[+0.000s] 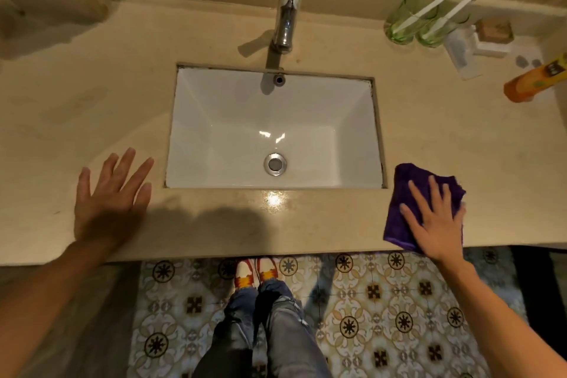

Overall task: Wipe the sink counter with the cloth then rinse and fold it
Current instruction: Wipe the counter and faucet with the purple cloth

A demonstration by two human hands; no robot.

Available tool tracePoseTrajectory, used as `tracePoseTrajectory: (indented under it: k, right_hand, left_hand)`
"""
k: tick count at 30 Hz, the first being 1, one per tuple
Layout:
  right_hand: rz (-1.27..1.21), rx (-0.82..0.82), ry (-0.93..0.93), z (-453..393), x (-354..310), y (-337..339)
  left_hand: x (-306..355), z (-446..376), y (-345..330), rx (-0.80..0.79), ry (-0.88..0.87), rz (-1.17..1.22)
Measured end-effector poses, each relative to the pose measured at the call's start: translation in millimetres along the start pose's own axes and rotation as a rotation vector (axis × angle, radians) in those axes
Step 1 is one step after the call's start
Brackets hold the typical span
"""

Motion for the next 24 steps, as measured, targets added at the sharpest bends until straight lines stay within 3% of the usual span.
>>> tracePoseTrajectory:
  k: [5,9,12,17,24]
  right_hand:
    - [0.128,0.054,0.029,5.6,-15.9,-5.7]
    - [0.104,0.043,0.198,16.0,-70.0,-11.5]
    - [0.104,0.034,0.187,25.9,-114.3,-17.3]
    - [0.111,0.015,0.183,41.6,-172.1,-24.8]
    - [0.087,0.013,0.299,73.5,-305.1,-32.2]
  left_hand:
    - [3.9,2.2,2.5,0.132,-0.092,0.002]
    - [6.8,2.0,5.7,0.182,-0.108,0.005]
    - [4.6,0.8,6.9,0.188,-0.104,-0.003]
    - [1.9,1.3,3.3,0.124,-0.056,-0.03]
    - [-8.7,1.4,-4.2,-0.081,0.031,0.139]
Point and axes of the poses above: each hand's wrist, its own z-axis away from the middle knuckle, its own y-axis out of the back of the hand, x = y × z, the point moved 6 cm from there along -z, towards the middle knuckle, and after that the axes turned 3 degrees about z, right-handed, at the moved point
